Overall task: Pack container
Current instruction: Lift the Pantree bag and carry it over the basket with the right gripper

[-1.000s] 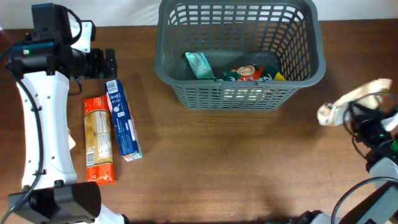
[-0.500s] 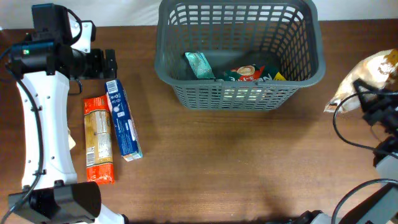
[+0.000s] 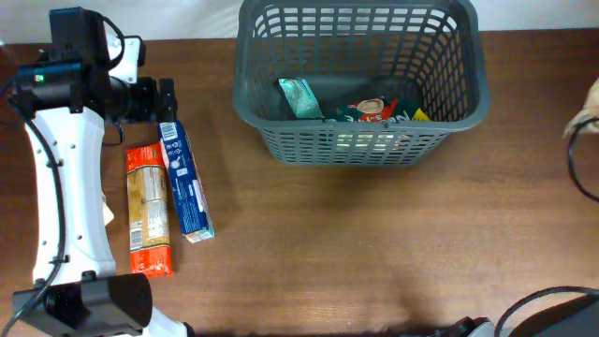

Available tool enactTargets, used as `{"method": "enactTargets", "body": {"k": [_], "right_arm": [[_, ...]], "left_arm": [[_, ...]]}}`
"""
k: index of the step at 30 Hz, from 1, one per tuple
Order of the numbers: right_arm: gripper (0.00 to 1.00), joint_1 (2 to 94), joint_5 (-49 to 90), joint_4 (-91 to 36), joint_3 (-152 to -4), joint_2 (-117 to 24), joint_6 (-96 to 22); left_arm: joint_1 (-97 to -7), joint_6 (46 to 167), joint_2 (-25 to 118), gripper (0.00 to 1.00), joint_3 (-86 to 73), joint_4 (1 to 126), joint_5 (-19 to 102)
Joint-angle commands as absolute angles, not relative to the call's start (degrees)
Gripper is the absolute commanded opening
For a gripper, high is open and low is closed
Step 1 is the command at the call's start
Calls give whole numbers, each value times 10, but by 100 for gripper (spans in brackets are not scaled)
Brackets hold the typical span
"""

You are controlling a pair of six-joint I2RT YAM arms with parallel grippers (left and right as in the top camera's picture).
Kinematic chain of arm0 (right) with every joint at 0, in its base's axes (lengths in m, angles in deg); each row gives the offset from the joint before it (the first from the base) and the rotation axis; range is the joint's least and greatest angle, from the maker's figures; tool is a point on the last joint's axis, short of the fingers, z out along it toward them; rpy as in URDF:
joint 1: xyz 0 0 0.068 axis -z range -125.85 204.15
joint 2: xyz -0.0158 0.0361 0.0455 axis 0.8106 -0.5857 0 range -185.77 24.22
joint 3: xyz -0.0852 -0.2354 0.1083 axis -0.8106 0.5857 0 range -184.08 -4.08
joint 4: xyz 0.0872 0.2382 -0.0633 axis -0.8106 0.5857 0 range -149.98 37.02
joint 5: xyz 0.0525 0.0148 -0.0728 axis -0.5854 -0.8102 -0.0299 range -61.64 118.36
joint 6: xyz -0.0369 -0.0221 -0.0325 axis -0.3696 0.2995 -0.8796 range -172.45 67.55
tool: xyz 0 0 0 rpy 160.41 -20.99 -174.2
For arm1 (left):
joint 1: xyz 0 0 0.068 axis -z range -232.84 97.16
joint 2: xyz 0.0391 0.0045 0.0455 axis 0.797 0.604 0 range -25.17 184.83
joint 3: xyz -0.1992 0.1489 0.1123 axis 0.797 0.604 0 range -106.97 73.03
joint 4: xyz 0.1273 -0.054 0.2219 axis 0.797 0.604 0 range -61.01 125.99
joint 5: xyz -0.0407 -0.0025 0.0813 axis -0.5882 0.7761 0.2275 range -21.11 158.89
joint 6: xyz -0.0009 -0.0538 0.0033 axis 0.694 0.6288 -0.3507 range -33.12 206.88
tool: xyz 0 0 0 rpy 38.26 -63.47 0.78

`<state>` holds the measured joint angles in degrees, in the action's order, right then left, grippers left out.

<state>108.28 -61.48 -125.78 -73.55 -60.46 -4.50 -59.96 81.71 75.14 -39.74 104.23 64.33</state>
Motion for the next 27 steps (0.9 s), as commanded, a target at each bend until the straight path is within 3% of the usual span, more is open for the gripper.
{"method": "enactTargets", "body": {"k": [1,9,19,27], "right_arm": [[4,1085,-606,-1216,-817,-593,8],[4,1031,-583,-1089,-931,-594,27],[4,747,-465,-1062,-963,-663,-48],[3,562,-456,-1045,-964,-766,-73]], "left_arm": [[-601,810,758,99,-402,1043,635],[-601,810,758,99,-402,1042,635],[-601,810,758,99,-402,1054,635],[-601,810,758,99,-402,1076,607]]}}
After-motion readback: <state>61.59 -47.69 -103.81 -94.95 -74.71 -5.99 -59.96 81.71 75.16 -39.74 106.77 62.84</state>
